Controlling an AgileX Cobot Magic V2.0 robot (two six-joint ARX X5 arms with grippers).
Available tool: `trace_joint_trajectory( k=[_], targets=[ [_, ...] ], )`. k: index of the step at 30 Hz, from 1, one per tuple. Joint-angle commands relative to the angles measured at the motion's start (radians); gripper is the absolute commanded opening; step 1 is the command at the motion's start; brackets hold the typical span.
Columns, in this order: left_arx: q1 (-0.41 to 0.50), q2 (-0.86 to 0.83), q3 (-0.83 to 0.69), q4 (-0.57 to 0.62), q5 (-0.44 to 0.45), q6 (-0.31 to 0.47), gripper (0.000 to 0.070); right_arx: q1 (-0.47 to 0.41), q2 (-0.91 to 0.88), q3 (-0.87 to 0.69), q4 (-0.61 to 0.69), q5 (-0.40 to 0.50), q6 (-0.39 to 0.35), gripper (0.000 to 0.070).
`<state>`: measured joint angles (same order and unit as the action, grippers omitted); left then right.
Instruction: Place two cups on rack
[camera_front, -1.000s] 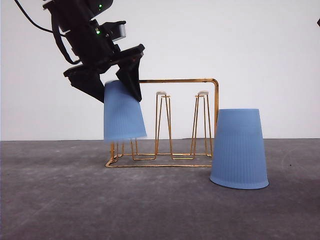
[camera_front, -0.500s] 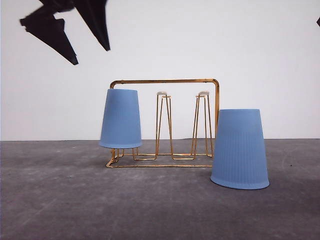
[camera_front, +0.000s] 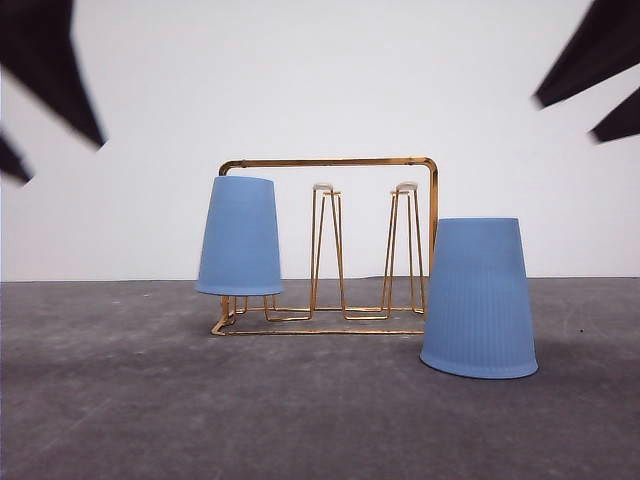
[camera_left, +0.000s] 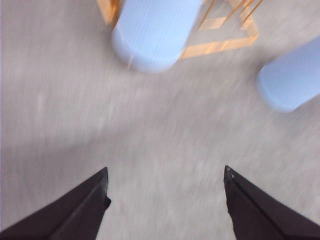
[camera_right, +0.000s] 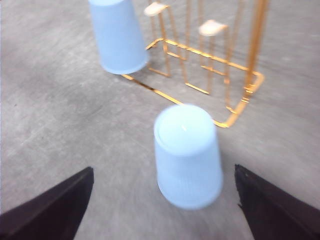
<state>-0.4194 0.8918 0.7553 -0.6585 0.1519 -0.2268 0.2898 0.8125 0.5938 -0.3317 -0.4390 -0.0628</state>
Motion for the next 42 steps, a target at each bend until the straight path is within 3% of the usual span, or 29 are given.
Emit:
trace_joint_trajectory(
  k=[1, 6, 13, 15, 17, 19, 21, 25, 32, 37, 42],
  targets=[
    [-0.003, -0.007, 0.003, 0.019, -0.007, -0.029, 0.0418, 0.019, 0.065, 0.009, 0.061, 0.018, 0.010, 0.0573],
    [-0.003, -0.012, 0.001, 0.027, -0.006, -0.032, 0.0417, 0.069, 0.263, 0.009, 0.245, 0.108, 0.010, 0.0586],
    [-0.003, -0.012, 0.001, 0.028, -0.006, -0.055, 0.0418, 0.086, 0.483, 0.009, 0.391, 0.100, 0.022, 0.0599],
    [-0.004, -0.012, 0.001, 0.027, -0.004, -0.056, 0.0418, 0.087, 0.519, 0.009, 0.399, 0.100, 0.035, 0.0554],
    [-0.004, -0.013, 0.001, 0.025, -0.002, -0.056, 0.0417, 0.087, 0.539, 0.009, 0.397, 0.100, 0.039, 0.0449],
    [-0.004, -0.013, 0.001, 0.024, -0.001, -0.064, 0.0417, 0.088, 0.543, 0.011, 0.386, 0.098, 0.052, 0.0343],
    [-0.004, -0.013, 0.001, 0.025, -0.001, -0.076, 0.0418, 0.089, 0.528, 0.021, 0.350, 0.094, 0.070, 0.0312],
    [-0.004, -0.013, 0.001, 0.025, -0.001, -0.077, 0.0418, 0.089, 0.478, 0.105, 0.172, 0.099, 0.081, 0.0312],
    [-0.004, -0.012, 0.001, 0.030, -0.002, -0.077, 0.0418, 0.089, 0.447, 0.398, -0.160, 0.102, 0.063, 0.0314],
    [-0.004, -0.012, 0.001, 0.031, -0.002, -0.077, 0.0417, 0.101, 0.450, 0.558, -0.164, 0.162, 0.031, 0.0315],
    [-0.004, -0.012, 0.001, 0.031, -0.002, -0.077, 0.0418, 0.106, 0.478, 0.612, -0.060, 0.186, 0.017, 0.0318]
  ],
)
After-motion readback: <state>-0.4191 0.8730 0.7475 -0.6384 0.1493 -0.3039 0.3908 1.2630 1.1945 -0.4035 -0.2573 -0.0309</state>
